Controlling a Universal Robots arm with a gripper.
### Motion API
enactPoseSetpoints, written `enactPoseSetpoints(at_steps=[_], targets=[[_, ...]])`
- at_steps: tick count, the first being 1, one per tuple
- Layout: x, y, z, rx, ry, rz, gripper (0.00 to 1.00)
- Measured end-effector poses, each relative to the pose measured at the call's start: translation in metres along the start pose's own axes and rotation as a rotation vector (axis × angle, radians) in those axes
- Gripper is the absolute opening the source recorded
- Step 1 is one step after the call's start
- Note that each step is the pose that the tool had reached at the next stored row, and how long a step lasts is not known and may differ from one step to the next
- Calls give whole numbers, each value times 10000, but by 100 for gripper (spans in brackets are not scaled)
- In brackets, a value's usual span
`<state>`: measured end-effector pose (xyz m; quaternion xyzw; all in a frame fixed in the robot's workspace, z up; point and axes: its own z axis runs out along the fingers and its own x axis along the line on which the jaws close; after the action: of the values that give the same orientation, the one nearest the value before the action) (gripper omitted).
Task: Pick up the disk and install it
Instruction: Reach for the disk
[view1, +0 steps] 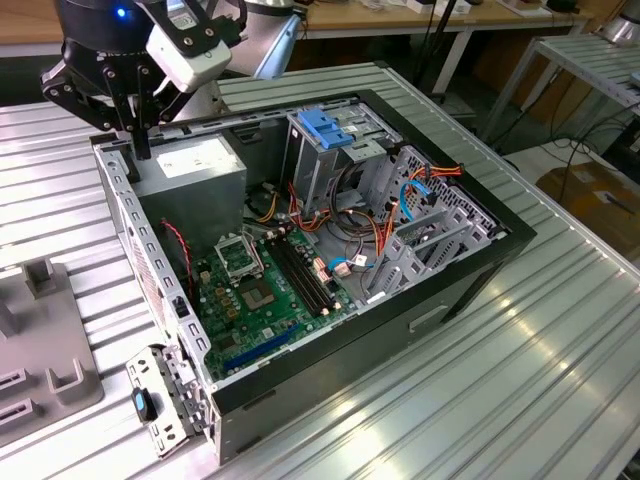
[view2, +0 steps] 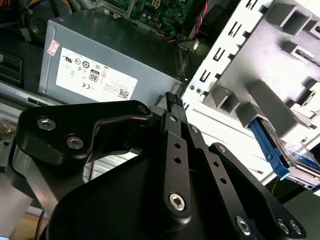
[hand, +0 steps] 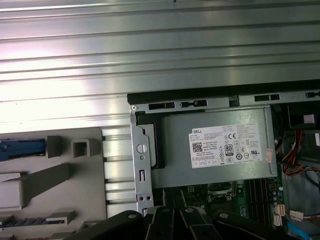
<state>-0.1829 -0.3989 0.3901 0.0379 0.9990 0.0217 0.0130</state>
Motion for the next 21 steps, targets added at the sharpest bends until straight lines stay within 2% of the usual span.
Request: enactPoseSetpoints(at_steps=[12, 21], targets=[[6, -1, 0, 0, -1, 0, 11], [106, -9, 1, 0, 0, -1, 11]])
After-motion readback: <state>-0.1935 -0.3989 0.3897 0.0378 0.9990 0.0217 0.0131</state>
